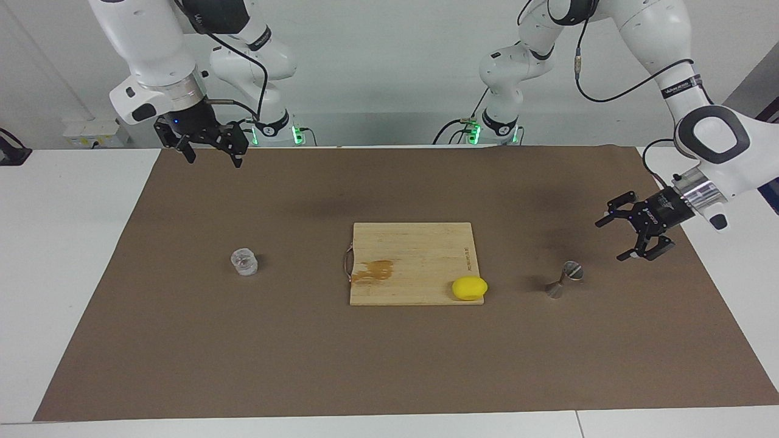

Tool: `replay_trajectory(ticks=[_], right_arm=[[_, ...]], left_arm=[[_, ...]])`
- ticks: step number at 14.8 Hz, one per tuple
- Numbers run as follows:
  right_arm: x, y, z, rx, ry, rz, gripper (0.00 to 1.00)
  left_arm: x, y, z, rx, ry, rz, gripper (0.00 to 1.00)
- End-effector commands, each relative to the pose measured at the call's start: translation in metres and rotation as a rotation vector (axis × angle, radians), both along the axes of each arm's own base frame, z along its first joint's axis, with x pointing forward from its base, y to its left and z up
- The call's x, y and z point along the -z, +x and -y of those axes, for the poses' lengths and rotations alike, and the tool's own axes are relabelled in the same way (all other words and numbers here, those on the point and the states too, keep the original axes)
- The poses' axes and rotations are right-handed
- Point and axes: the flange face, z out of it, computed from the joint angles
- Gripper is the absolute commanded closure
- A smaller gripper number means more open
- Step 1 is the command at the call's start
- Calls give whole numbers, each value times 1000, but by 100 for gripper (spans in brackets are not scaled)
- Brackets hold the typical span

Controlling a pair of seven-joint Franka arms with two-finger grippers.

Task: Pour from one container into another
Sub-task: 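Move the open left gripper toward the small steel cup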

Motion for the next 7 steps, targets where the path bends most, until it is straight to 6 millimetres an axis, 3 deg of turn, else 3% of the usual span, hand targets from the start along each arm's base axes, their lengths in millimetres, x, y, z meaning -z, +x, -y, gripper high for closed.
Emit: replay_trajectory(ticks=[1,7], right_arm=[[-1,-1,1,-11,22,-11,0],[-2,-1,1,-11,22,-10,0]], left_arm=[[15,-13,-4,-70,-56,-31,0],[53,-25,-3,-265,-213,-43,0]])
